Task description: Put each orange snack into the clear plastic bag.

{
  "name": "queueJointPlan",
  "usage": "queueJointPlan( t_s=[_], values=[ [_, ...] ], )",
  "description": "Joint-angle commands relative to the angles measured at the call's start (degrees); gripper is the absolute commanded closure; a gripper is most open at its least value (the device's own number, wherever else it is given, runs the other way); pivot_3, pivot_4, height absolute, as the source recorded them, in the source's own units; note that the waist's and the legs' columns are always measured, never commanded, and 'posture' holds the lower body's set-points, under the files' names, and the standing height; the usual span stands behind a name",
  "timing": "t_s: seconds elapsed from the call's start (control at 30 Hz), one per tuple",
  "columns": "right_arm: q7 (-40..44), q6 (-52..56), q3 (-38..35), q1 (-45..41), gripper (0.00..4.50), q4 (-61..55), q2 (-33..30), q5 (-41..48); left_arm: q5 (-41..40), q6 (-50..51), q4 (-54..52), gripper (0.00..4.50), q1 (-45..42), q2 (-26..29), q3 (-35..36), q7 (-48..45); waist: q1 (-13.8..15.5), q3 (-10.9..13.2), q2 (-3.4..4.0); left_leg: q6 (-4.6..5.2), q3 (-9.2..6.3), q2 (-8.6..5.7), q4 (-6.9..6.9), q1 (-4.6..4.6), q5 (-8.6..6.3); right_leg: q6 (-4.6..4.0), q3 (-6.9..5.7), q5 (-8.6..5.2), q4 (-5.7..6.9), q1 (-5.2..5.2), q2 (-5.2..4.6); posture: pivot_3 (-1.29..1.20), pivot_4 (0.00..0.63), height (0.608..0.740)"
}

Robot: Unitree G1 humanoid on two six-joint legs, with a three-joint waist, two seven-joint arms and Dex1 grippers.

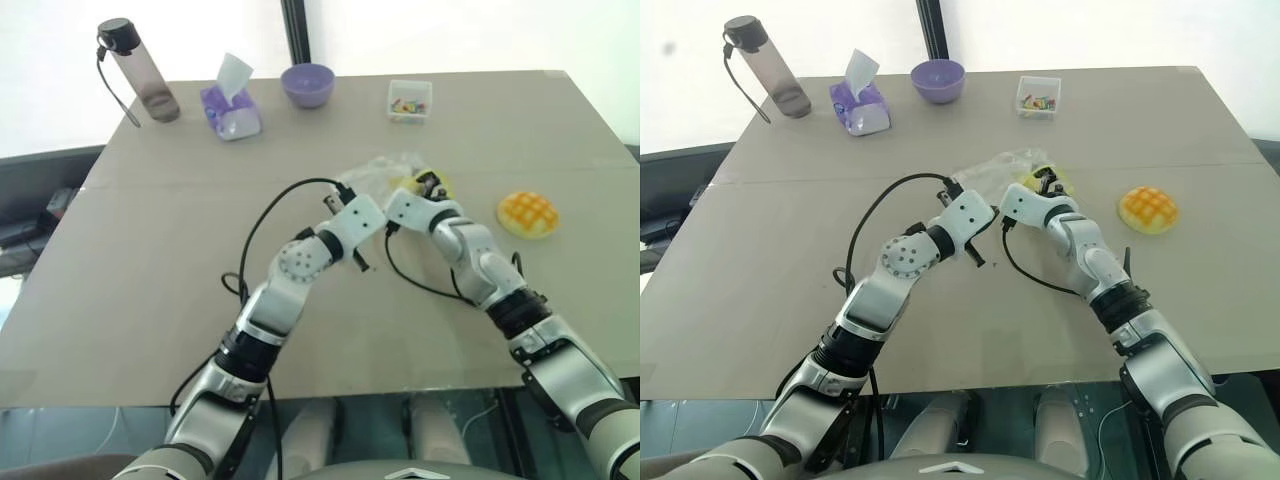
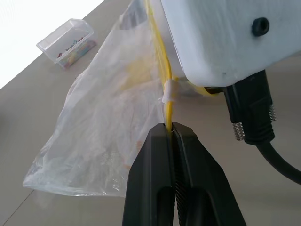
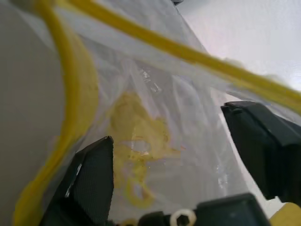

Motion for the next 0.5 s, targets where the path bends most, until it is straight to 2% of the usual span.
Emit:
queueJointPlan(
  t_s=[0.03,0.33,0.43,0.5],
  values=[
    [-0.75,-1.26,-0.64,0.03,0.04,-3.11,-1.37,-0.64,-0.05,-1.99,-1.95,4.5,-0.18,-0.1,0.07,0.06,0.03,0.0,0.0,0.0,0.0,0.0,0.0,0.0,0.0,0.0,0.0,0.0,0.0,0.0,0.0,0.0,0.15,0.74],
    [9.39,-2.0,-7.9,11.08,0.04,-25.71,-7.76,7.16,0.18,-2.58,0.57,4.5,-0.65,-0.68,1.01,1.59,0.3,0.0,-0.01,0.0,-0.01,-0.02,0.01,-0.04,0.0,0.0,0.0,0.0,-0.03,0.01,0.0,0.0,0.15,0.74],
    [12.13,-0.4,-14.17,14.75,0.04,-28.98,-8.05,15.06,0.06,-2.7,1.27,4.5,-0.81,-1.24,1.07,2.21,0.39,0.0,-0.01,0.0,-0.02,-0.02,0.01,0.03,0.0,0.0,-0.02,0.0,-0.02,0.08,0.0,0.0,0.15,0.74],
    [12.92,7.73,-20.64,15.24,0.04,-28.31,-6.63,19.41,0.05,-2.84,1.94,4.5,-1.04,-1.97,1.13,2.83,0.31,0.0,-0.01,0.01,0.0,-0.02,0.01,0.06,0.0,0.0,-0.01,0.0,-0.01,0.12,0.0,0.0,0.15,0.74]
  ],
)
